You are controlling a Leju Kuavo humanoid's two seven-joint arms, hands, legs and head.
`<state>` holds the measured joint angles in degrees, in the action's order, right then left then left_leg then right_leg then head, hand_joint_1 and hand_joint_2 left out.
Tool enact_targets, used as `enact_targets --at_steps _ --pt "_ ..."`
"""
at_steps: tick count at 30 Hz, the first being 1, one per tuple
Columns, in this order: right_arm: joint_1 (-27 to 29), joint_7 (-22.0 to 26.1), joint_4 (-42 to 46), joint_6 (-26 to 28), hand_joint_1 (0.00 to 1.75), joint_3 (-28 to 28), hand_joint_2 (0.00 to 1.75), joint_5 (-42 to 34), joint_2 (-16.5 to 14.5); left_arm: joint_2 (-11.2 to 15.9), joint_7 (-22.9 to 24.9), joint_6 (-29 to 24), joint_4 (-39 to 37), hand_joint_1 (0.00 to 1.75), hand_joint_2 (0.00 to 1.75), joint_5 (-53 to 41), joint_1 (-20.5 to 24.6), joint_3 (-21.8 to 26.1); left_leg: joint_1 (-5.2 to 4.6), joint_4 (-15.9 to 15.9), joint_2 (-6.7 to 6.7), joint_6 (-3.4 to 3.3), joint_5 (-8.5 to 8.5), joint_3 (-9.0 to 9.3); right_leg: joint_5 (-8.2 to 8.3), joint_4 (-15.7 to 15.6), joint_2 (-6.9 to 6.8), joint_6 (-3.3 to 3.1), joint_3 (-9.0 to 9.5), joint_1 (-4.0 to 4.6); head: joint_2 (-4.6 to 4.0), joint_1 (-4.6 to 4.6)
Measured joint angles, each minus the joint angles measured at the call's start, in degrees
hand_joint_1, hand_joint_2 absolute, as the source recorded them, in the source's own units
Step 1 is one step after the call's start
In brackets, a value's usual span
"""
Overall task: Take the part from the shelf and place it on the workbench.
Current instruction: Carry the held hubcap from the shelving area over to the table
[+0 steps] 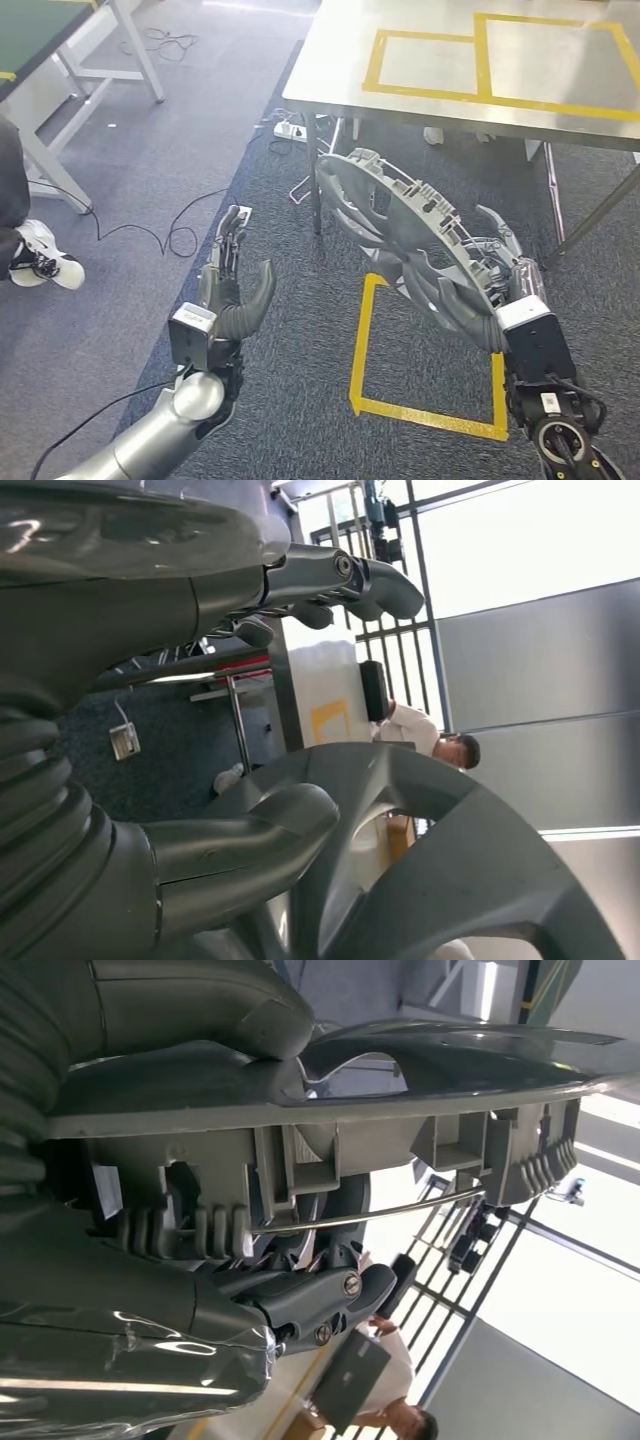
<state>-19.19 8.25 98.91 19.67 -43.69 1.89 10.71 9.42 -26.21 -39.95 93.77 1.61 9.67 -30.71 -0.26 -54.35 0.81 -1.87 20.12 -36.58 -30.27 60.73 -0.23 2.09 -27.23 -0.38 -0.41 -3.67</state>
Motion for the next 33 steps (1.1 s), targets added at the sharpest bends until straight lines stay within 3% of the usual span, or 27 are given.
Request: enact_targets --at_steps 1,3,4,5,6,7,9,10,11,13,14,16,18,20,21,22,24,25,26,29,31,33 --pt "0.0 0.1 0.0 0.0 1.75 0.0 1.75 -0.2 0.0 0.0 0.0 0.0 0.0 0.0 1.75 0.0 0.0 0.0 0.06 0.1 0.07 -0.21 0.57 0.72 -0.65 4.1 0.06 0.22 -2.67 -0.09 0.0 0.15" --pt "0.2 0.2 0.0 -0.1 1.75 0.0 1.75 -0.5 0.0 0.0 0.0 0.0 0.0 0.0 1.75 0.0 -0.2 -0.1 0.07 0.1 0.31 -0.39 1.89 2.19 -4.11 10.6 0.09 0.69 -7.76 -0.17 -0.01 0.34" --pt "0.3 0.2 0.0 -0.1 1.75 0.0 1.75 -0.6 0.0 0.0 0.0 0.0 0.0 0.0 1.75 0.0 -0.3 -0.1 0.08 0.1 0.49 -0.38 2.6 3.07 -5.93 11.7 0.08 0.9 -9.49 -0.22 -0.01 0.38" --pt "0.3 0.2 0.0 -0.1 1.75 0.0 1.75 -0.6 0.0 0.0 0.0 0.0 0.0 0.0 1.75 0.0 -0.3 -0.1 0.09 0.1 0.68 -0.35 3.34 4.05 -6.75 11.0 0.07 1.02 -10.43 -0.26 -0.01 0.43" --pt "0.4 0.2 0.0 -0.1 1.75 0.0 1.75 -0.6 0.0 0.0 0.0 0.0 0.0 0.0 1.75 0.0 -0.3 -0.1 0.1 0.1 0.88 -0.28 4.12 5.12 -5.95 8.8 0.07 1.07 -10.7 -0.29 -0.01 0.53" --pt "0.4 0.2 0.0 -0.1 1.75 0.0 1.75 -0.7 0.1 0.0 0.0 0.0 0.0 0.0 1.75 0.0 -0.4 -0.1 0.1 0.1 1.03 -0.16 4.94 6.19 -3.17 5.4 0.11 0.99 -10.59 -0.31 -0.01 0.65" --pt "0.5 0.2 -0.1 -0.1 1.75 0.0 1.75 -0.7 0.2 -0.1 0.0 0.0 0.0 0.0 1.75 0.0 -0.4 -0.2 -0.1 -0.2 1.36 0.3 6.55 7.76 5.18 -1.9 0.28 0.52 -10.29 -0.24 -0.01 1.09" --pt "0.5 0.2 -0.1 -0.1 1.75 0.0 1.75 -0.7 0.2 -0.1 0.0 0.0 0.0 0.0 1.75 0.0 -0.5 -0.2 -0.21 -0.2 1.48 0.61 7.31 8.22 8.21 -4.1 0.39 0.12 -10.04 -0.14 -0.01 1.18" --pt "0.5 0.3 0.0 -0.1 1.75 0.0 1.75 -0.7 0.2 0.0 0.0 0.0 0.0 0.0 1.75 0.0 -0.5 -0.2 -0.32 -0.4 1.57 0.95 7.76 8.53 9.61 -5.1 0.4 -0.34 -9.82 -0.06 -0.01 1.26" --pt "0.4 0.3 0.1 -0.2 1.75 0.0 1.75 -0.7 0.2 0.0 0.0 0.0 0.1 0.0 1.75 0.0 -0.3 -0.3 -0.34 -1.4 1.44 1.5 7.95 8.55 9.3 -5.3 0.35 -1.24 -8.69 -0.11 -0.01 1.19" --pt "0.3 0.3 0.1 -0.2 1.75 0.0 1.75 -0.7 0.2 0.0 0.0 0.0 0.1 0.0 1.75 0.0 -0.3 -0.3 -0.34 -3.4 1.12 1.76 7.55 7.59 9.04 -5.6 0.27 -1.6 -8.14 -0.23 -0.01 1.11" --pt "0.3 0.3 0.1 -0.2 1.75 0.0 1.75 -0.7 0.2 0.0 0.0 0.0 0.1 0.0 1.75 0.0 -0.3 -0.3 -0.12 -10.1 0.3 2.33 7.83 3.16 8.42 -6.1 0.27 -2.04 -6.98 -0.44 -0.01 0.76" --pt "0.3 0.4 0.1 -0.3 1.75 0.0 1.75 -0.7 0.2 0.0 0.0 0.0 0.1 0.0 1.75 -0.1 -0.4 -0.3 0.25 -16.6 -0.13 2.97 10.65 -2.26 7.33 -6.4 0.29 -2.15 -5.73 -0.54 -0.01 0.51" --pt "0.4 0.4 0.1 -0.4 1.75 0.0 1.75 -0.8 0.2 0.0 0.0 0.0 0.1 0.0 1.75 -0.1 -0.4 -0.3 0.58 -17.5 -0.3 3.35 12.95 -5.18 5.93 -6.4 0.43 -2.02 -4.06 -0.68 -0.01 0.38" --pt "0.4 0.4 0.1 -0.4 1.75 0.0 1.75 -0.9 0.2 0.1 0.0 0.0 0.1 0.0 1.75 -0.2 -0.4 -0.3 0.68 -15.5 -0.33 3.36 12.31 -5.34 5.18 -6.4 0.53 -1.89 -3.09 -0.74 -0.01 0.28" --pt "0.4 0.4 0.1 -0.5 1.75 0.0 1.75 -0.9 0.2 0.1 0.0 0.0 0.1 0.0 1.75 -0.2 -0.4 -0.3 0.73 -12.0 -0.34 3.23 9.97 -4.81 4.43 -6.5 0.61 -1.74 -2.1 -0.79 -0.01 0.16" --pt "0.4 0.5 0.0 -0.5 1.75 -0.1 1.75 -1.0 0.2 0.2 0.1 0.0 0.1 0.0 1.75 -0.3 -0.5 -0.3 0.64 -4.1 -0.32 2.72 2.77 -3.47 2.92 -6.4 0.9 -1.26 -0.5 -0.72 -0.01 -0.06" --pt "0.3 0.5 0.0 -0.5 1.75 -0.1 1.75 -1.0 0.2 0.2 0.2 0.0 0.1 0.0 1.75 -0.3 -0.6 -0.3 0.51 -1.5 -0.28 2.43 -0.02 -2.98 2.18 -6.5 1.06 -0.94 0.05 -0.61 -0.01 -0.06" --pt "0.3 0.5 0.0 -0.5 1.75 -0.1 1.75 -1.1 0.2 0.3 0.3 0.0 0.1 0.0 1.75 -0.4 -0.7 -0.3 0.43 -0.1 -0.24 2.14 -1.52 -2.67 1.71 -6.4 1.26 -0.58 0.55 -0.5 -0.01 0.0" --pt "0.2 0.5 0.0 -0.5 1.75 -0.1 1.75 -1.2 0.2 0.3 0.3 0.0 0.2 0.0 1.75 -0.5 -0.6 -0.3 0.5 0.4 -0.38 1.24 -1.07 -0.79 1.89 -3.5 1.33 0.36 0.21 -0.54 0.0 0.29" --pt "0.2 0.6 0.0 -0.5 1.75 -0.1 1.75 -1.3 0.2 0.2 0.3 0.0 0.2 0.0 1.75 -0.5 -0.4 -0.3 0.52 0.5 -0.54 0.58 -0.04 0.76 1.49 3.1 0.96 0.71 -3.38 -0.65 0.0 0.58" --pt "0.2 0.7 0.0 -0.5 1.75 -0.1 1.75 -1.4 0.2 0.2 0.3 0.0 0.2 0.0 1.75 -0.5 -0.4 -0.3 0.39 0.5 -0.63 0.18 1.17 2.08 -1.71 10.1 0.76 0.86 -8.07 -0.6 -0.01 0.83"
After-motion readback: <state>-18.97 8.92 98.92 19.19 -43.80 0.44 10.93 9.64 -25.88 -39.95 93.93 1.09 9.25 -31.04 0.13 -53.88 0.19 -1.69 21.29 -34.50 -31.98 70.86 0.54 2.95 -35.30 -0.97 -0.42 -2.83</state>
